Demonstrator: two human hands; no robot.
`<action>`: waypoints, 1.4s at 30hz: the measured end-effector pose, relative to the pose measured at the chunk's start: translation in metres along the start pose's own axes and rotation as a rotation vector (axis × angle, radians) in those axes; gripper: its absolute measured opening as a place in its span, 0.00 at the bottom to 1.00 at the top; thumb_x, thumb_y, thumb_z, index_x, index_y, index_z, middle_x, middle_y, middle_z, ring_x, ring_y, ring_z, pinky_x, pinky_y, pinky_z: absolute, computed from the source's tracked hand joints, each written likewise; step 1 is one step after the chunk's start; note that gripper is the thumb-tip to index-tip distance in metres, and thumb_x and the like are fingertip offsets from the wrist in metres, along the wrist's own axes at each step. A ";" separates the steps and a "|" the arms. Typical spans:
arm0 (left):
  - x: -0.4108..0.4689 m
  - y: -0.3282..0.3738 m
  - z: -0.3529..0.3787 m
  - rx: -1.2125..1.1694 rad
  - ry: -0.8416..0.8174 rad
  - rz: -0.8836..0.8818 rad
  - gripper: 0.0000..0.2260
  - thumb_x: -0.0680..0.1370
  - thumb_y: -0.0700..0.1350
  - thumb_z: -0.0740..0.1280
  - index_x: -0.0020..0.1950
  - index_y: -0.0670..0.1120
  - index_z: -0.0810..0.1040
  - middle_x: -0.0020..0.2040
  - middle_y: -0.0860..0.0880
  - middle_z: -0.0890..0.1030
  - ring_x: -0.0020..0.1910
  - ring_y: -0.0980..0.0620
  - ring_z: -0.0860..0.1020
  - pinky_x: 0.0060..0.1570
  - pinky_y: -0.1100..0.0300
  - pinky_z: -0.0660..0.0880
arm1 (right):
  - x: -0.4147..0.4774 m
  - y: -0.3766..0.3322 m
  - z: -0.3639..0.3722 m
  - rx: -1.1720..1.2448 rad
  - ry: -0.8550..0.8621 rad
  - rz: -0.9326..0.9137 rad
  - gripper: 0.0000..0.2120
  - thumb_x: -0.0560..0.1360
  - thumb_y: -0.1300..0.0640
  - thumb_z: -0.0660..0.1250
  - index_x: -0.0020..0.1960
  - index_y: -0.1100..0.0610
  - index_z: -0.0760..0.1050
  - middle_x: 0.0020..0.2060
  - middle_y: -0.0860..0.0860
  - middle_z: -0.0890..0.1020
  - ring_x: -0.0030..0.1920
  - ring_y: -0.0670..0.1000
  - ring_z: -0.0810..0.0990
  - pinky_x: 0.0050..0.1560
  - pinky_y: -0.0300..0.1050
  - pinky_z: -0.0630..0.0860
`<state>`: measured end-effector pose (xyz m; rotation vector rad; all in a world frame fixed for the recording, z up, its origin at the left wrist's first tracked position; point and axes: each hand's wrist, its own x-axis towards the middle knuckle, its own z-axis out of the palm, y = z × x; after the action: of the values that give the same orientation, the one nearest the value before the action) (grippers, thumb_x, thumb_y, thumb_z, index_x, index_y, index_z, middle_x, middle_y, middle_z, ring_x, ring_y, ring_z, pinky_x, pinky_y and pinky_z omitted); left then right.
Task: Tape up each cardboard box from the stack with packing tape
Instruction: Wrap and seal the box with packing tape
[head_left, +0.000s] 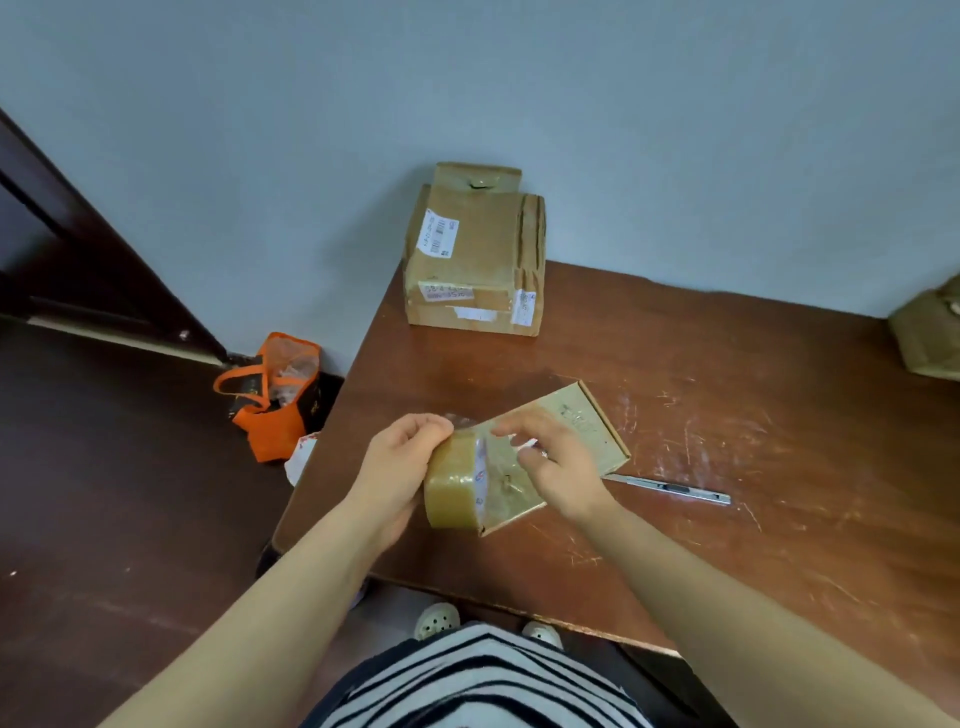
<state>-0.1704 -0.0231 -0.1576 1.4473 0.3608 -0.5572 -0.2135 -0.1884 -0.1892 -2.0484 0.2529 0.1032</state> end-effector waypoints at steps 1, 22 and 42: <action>0.000 0.000 0.004 0.028 -0.031 0.034 0.07 0.78 0.39 0.66 0.40 0.46 0.78 0.39 0.51 0.81 0.39 0.53 0.76 0.40 0.59 0.74 | -0.003 -0.010 -0.004 0.196 0.054 0.102 0.14 0.74 0.67 0.61 0.51 0.53 0.80 0.49 0.44 0.80 0.51 0.46 0.76 0.49 0.35 0.70; -0.010 0.031 0.085 0.312 -0.510 0.372 0.07 0.77 0.40 0.69 0.54 0.45 0.78 0.43 0.49 0.85 0.46 0.54 0.83 0.47 0.65 0.77 | -0.044 -0.053 -0.057 -0.455 0.731 -0.135 0.09 0.76 0.54 0.63 0.44 0.56 0.79 0.44 0.46 0.80 0.46 0.49 0.78 0.32 0.46 0.77; -0.011 0.039 0.105 0.329 -0.364 0.510 0.10 0.80 0.50 0.62 0.48 0.46 0.81 0.42 0.47 0.82 0.43 0.50 0.79 0.45 0.58 0.74 | -0.039 -0.065 -0.103 0.218 0.436 -0.043 0.11 0.74 0.62 0.71 0.40 0.46 0.82 0.36 0.44 0.84 0.37 0.42 0.80 0.43 0.40 0.79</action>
<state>-0.1679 -0.1244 -0.1086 1.6357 -0.3994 -0.4600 -0.2403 -0.2443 -0.0772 -1.8389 0.4679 -0.3863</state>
